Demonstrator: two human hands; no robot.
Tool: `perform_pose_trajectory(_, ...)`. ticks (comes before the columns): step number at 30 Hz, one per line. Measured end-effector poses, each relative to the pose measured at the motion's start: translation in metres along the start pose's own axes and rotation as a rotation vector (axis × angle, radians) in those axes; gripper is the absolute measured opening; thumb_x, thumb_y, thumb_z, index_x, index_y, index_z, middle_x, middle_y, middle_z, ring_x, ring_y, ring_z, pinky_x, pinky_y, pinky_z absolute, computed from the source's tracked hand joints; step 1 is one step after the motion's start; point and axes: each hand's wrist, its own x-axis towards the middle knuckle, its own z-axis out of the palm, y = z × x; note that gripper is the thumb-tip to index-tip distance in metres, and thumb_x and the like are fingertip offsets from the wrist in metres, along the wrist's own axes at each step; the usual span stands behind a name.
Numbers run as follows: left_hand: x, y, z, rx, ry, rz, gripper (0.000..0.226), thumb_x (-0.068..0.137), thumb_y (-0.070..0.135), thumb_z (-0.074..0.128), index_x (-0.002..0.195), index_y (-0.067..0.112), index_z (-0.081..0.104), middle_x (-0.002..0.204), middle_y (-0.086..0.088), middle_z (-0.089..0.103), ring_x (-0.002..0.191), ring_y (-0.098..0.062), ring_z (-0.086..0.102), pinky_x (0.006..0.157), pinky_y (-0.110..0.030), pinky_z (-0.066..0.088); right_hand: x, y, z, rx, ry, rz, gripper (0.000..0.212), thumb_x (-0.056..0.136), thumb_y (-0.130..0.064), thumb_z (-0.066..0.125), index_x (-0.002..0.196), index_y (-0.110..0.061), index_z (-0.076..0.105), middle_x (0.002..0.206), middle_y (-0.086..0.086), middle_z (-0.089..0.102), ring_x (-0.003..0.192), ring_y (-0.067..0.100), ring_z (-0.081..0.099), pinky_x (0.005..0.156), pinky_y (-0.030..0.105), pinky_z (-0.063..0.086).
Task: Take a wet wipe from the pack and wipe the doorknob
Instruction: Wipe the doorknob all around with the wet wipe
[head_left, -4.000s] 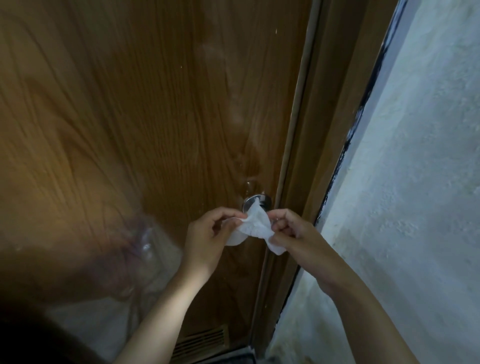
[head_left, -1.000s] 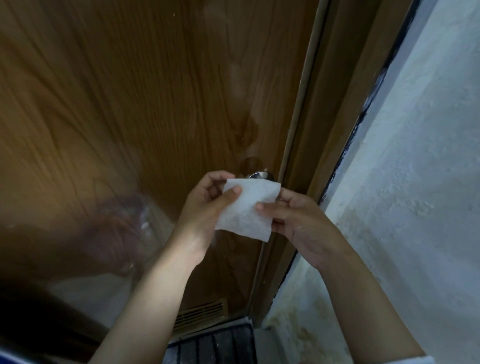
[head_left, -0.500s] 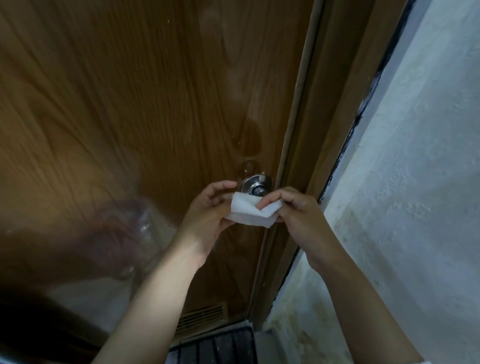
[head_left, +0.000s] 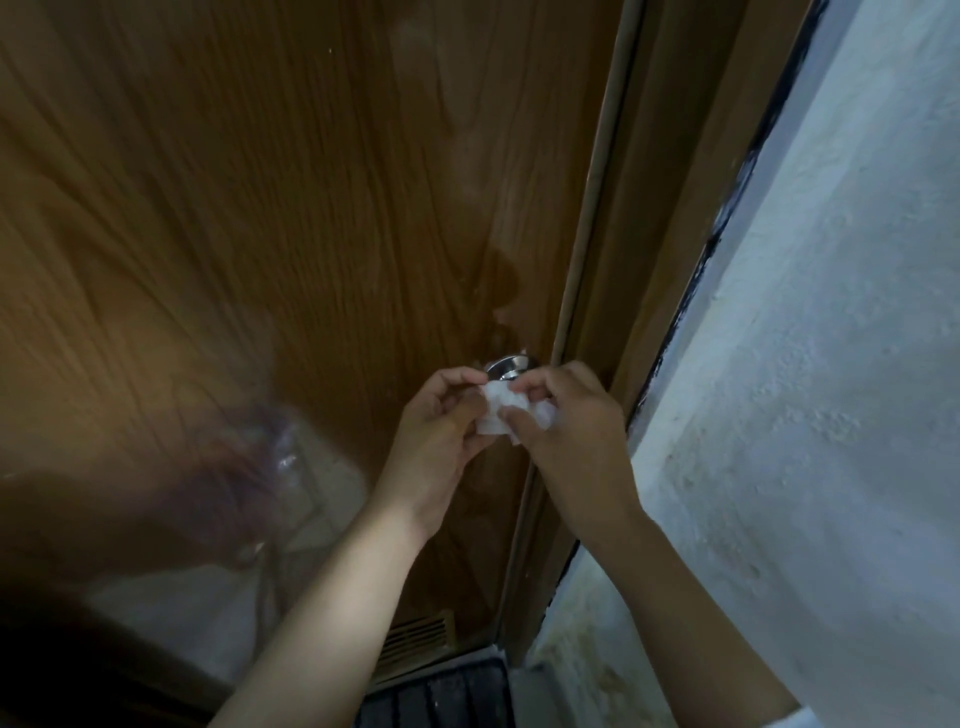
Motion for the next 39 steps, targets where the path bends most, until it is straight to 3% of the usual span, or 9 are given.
perform_pose_trajectory(3,0.000,-0.002,0.002,0.137,-0.009,0.029,0.018,0.094,0.013,0.045,0.096,0.023,0.060,0.103,0.000,0.068,0.090,-0.007,0.069,0.076,-0.022,0.052,0.012,0.004,0.001,-0.198,0.083,-0.038,0.017,0.087,-0.019,0.060,0.102,-0.012,0.064,0.105,0.007,0.062,0.092,0.020,0.060,0.075,0.034,0.055)
perform_pose_trajectory(7,0.003,-0.011,-0.003,0.528,0.058,0.154,0.021,0.095,0.022,0.044,0.101,0.038,0.056,0.111,0.016,0.061,0.109,-0.002,0.056,0.091,-0.024,0.044,0.031,0.006,0.003,-0.388,0.093,-0.045,0.023,0.088,-0.017,0.058,0.110,-0.011,0.060,0.112,0.010,0.062,0.090,0.024,0.064,0.075,0.030,0.052)
perform_pose_trajectory(11,-0.001,-0.022,-0.005,0.920,-0.039,0.173,0.035,0.097,0.031,0.037,0.130,0.043,0.041,0.133,0.011,0.046,0.128,-0.005,0.036,0.105,-0.028,0.030,0.045,0.006,0.011,-0.418,0.049,-0.051,0.020,0.088,-0.017,0.059,0.107,-0.011,0.062,0.111,0.010,0.065,0.094,0.024,0.065,0.079,0.029,0.051)
perform_pose_trajectory(16,-0.008,-0.025,0.001,1.017,-0.143,0.269,0.046,0.098,0.026,0.037,0.137,0.043,0.022,0.143,0.019,0.033,0.129,0.003,0.023,0.105,-0.021,0.021,0.045,0.007,0.011,-0.396,0.003,-0.102,0.020,0.088,-0.022,0.059,0.105,-0.019,0.068,0.109,0.002,0.070,0.095,0.018,0.065,0.069,0.021,0.040)
perform_pose_trajectory(23,-0.008,-0.028,-0.004,1.075,-0.166,0.240,0.048,0.099,0.026,0.036,0.141,0.039,0.017,0.154,0.014,0.023,0.131,0.008,0.008,0.105,-0.014,0.002,0.045,0.005,0.006,-0.603,-0.035,0.027,0.026,0.093,-0.016,0.049,0.118,-0.010,0.055,0.114,0.011,0.066,0.101,0.024,0.063,0.083,0.031,0.051)
perform_pose_trajectory(28,-0.005,-0.028,-0.007,1.136,-0.080,0.310,0.045,0.098,0.021,0.038,0.141,0.033,0.030,0.149,0.011,0.033,0.136,0.000,0.017,0.110,-0.020,0.015,0.042,0.007,0.008,-0.383,-0.133,-0.112,0.026,0.090,-0.017,0.056,0.114,-0.011,0.063,0.116,0.011,0.064,0.103,0.025,0.062,0.091,0.036,0.049)
perform_pose_trajectory(33,-0.001,-0.023,-0.006,1.226,-0.048,0.355,0.046,0.097,0.022,0.039,0.141,0.035,0.031,0.149,0.016,0.033,0.139,-0.006,0.017,0.109,-0.022,0.015,0.038,0.019,0.010,-0.039,-0.035,0.105,0.024,0.093,-0.023,0.050,0.104,-0.010,0.066,0.105,0.008,0.069,0.093,0.017,0.064,0.078,0.020,0.048)
perform_pose_trajectory(36,0.001,-0.021,-0.004,1.287,-0.067,0.359,0.046,0.097,0.023,0.038,0.141,0.036,0.029,0.149,0.015,0.033,0.140,-0.007,0.017,0.104,-0.022,0.015,0.027,0.017,0.016,0.207,0.019,0.290,0.027,0.094,-0.030,0.048,0.110,-0.014,0.061,0.108,0.004,0.066,0.094,0.013,0.061,0.070,0.011,0.043)
perform_pose_trajectory(39,0.000,-0.019,-0.002,1.335,-0.071,0.368,0.047,0.097,0.022,0.038,0.141,0.036,0.029,0.148,0.013,0.034,0.140,-0.007,0.015,0.103,-0.024,0.016,0.016,0.020,0.026,0.567,-0.026,0.559,0.037,0.093,-0.042,0.045,0.116,-0.016,0.056,0.113,0.004,0.064,0.097,0.014,0.060,0.078,0.020,0.049)
